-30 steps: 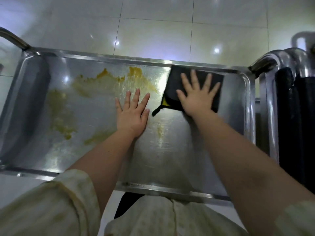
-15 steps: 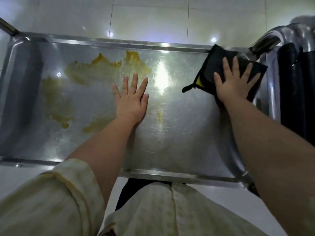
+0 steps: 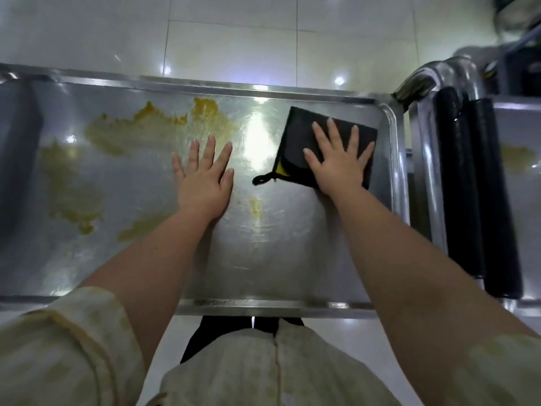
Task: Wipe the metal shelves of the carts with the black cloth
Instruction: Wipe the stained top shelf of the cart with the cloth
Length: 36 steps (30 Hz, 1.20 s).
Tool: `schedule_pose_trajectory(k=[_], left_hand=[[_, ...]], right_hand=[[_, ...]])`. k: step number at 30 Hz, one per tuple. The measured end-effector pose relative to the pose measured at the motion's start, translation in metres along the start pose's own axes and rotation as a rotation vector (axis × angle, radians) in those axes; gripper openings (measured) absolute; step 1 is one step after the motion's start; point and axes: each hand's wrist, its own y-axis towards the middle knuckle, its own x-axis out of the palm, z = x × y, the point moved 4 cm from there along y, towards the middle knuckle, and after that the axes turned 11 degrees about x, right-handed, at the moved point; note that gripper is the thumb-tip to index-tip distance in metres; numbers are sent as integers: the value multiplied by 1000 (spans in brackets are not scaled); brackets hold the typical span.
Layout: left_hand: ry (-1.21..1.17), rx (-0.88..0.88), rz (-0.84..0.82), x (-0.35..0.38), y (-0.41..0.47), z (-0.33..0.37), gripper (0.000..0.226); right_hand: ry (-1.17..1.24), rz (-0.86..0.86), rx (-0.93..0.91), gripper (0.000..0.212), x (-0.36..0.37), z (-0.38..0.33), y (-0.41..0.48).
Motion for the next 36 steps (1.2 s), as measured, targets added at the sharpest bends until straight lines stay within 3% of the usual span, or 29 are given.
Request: schedule_pose_trajectory(k=[3,5,11,14,16,20,23,25,29,31,34,36], left_hand=[[7,6,-6,0,-1,0,54],[13,11,-17,0,-1,0,54],[7,27,-58,-7,-2,-3,53],[30,74,-71,-13,-6,-8,53],[66,94,-73,-15,-14,-16,53],[43,16,-84,-13,-38,-41,54],[56,23,-102,-10,-44,-49,54],[67,22,-97,-10,-45,-53,54],[67,27,-66,-9,-49,-60,54],[60,25,-57,-10,-50,-64,54],[54,22,-73,-9,-51,-68,54],[38,30,-71,-10,-51,-66,54]], right_hand=[[11,2,227,64,-3,45,-6],[9,4,270,64,6,42,-30],[-85,-39,-190,61,43,-77,-115],[-95,-36,-252,61,40,-73,-109],[-69,-30,-178,60,36,-33,-99],[19,-5,240,60,27,66,-100],[23,-42,367,61,31,64,-113],[20,-31,298,61,38,23,-121],[-69,-73,-98,62,60,-93,-160],[-91,-94,-198,62,63,-121,-173],[-94,-83,-216,62,60,-93,-163],[-96,-49,-129,63,56,-43,-152]])
